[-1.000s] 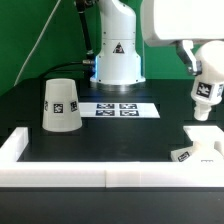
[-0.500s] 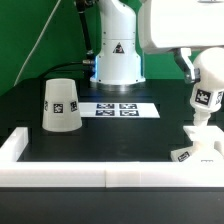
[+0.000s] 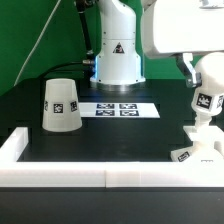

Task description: Assemble lamp

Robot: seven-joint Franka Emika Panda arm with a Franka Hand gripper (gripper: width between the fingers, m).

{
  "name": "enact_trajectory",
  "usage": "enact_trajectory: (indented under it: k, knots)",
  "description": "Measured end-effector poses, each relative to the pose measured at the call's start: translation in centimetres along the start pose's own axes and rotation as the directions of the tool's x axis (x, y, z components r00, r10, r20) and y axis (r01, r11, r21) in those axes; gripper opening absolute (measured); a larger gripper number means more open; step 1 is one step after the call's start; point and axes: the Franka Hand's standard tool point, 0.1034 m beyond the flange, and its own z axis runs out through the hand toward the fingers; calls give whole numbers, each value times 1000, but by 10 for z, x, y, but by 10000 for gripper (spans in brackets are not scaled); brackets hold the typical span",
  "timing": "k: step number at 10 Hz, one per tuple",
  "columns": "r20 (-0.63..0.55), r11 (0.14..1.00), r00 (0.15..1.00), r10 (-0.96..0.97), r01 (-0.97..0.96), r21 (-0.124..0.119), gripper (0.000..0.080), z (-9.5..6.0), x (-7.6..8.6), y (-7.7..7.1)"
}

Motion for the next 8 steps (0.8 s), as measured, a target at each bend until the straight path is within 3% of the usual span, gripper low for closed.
enact_trajectory:
  k: [8]
  knots:
    - [10, 1000, 1000, -9, 9, 7, 577, 14, -8, -9]
